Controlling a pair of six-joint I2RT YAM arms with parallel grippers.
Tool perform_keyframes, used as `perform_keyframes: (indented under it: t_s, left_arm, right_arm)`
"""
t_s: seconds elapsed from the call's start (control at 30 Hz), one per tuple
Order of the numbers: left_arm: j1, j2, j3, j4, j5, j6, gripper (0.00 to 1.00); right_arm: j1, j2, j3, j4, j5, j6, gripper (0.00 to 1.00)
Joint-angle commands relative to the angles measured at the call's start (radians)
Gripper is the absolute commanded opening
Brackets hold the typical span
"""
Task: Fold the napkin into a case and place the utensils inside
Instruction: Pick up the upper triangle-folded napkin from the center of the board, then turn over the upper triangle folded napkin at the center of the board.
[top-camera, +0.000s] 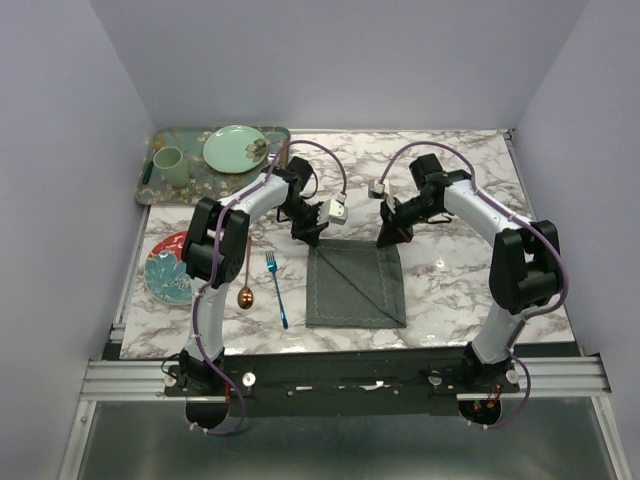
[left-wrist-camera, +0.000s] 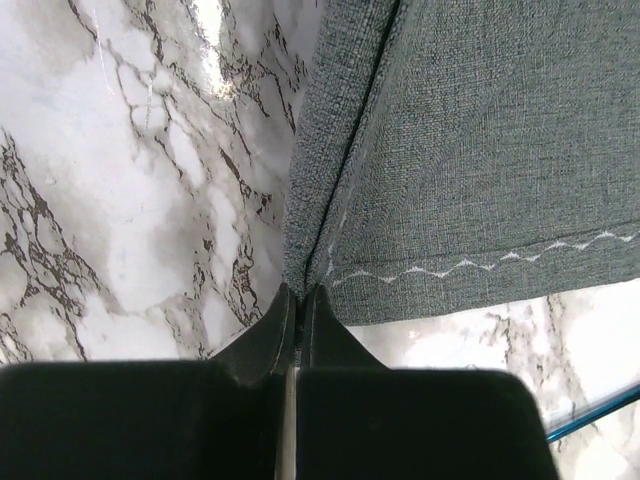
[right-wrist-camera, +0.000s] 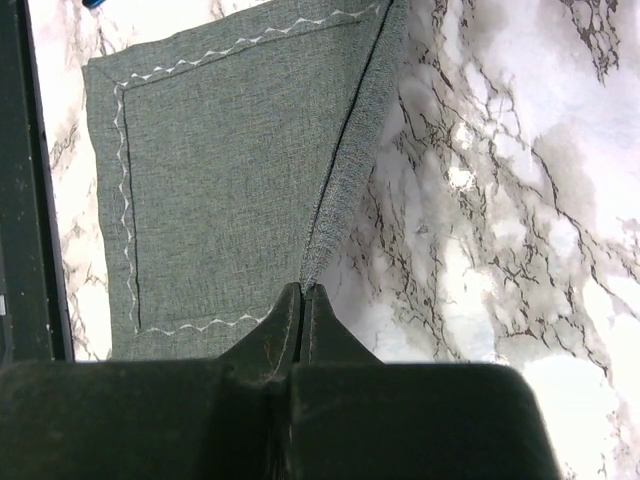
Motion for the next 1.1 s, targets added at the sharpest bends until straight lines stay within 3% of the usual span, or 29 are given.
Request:
perform_keyframes:
  t_s: [0.0,0.33,0.67,1.07]
  left_arm:
    - [0.003,-0.064,-0.01,-0.003,0.033,-0.042,0.0]
    - [0.003,-0.136,0.015,0.014,-0.059,-0.285,0.0]
    - [0.003,-0.208,0.004,0.092,-0.155,-0.435,0.0]
    - [0.007,-0.222,0.103,0.3,-0.342,-0.581,0.0]
  right_arm:
    - [0.007,-0.066,-0.016,0.003,0.026,-0.012,0.01]
    - [-0.006,-0.167,-0.062,0.089,0.153,0.04,0.01]
    - [-0.032,-0.206,-0.053,0.155,0.214,0.046,0.01]
    - [-0.131,-0.134,0.138,0.176,0.215,-0.07,0.01]
